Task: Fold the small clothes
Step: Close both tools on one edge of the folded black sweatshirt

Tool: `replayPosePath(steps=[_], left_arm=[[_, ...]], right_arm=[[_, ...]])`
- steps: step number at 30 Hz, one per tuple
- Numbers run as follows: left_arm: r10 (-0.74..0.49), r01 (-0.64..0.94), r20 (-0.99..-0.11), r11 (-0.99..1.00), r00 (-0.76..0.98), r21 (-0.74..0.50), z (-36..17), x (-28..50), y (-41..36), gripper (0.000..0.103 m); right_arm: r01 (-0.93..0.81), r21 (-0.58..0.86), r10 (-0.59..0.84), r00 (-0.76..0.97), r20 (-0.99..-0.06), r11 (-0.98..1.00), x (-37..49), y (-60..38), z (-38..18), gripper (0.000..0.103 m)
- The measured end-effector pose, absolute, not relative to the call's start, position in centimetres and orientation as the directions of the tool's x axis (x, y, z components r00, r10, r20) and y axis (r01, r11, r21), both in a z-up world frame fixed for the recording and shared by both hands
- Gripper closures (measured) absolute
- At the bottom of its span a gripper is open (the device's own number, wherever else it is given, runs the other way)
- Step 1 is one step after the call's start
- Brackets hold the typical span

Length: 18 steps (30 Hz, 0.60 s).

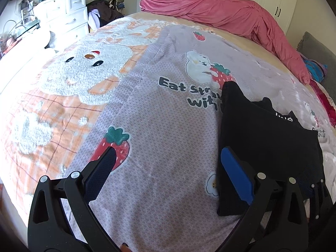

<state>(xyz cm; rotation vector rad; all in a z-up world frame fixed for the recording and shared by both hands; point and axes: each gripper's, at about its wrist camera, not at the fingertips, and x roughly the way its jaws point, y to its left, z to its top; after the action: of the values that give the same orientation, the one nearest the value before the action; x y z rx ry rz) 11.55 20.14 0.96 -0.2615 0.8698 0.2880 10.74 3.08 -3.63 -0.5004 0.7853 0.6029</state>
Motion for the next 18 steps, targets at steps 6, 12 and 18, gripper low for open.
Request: replayPosePath(steps=[6,12,18], left_arm=[[0.135,-0.348,-0.782,0.931,0.608,-0.11,0.6,13.0,20.3,0.009],[0.126,-0.347,-0.791,0.931,0.598,-0.114,0.0,14.4,20.2,0.009],[0.092,-0.344,-0.799,0.927,0.594,-0.148,-0.4,15.9,20.1,0.009]], right_arm=[[-0.653,-0.284,0.261,0.607,-0.751,0.702,11.0,4.9,-5.4,0.004],[-0.625,-0.329,0.243,0.653,-0.717,0.708,12.4,6.5,-5.7,0.004],[-0.602,-0.352,0.282,0.712,-0.643,0.717,12.5,6.4,-4.7,0.031]])
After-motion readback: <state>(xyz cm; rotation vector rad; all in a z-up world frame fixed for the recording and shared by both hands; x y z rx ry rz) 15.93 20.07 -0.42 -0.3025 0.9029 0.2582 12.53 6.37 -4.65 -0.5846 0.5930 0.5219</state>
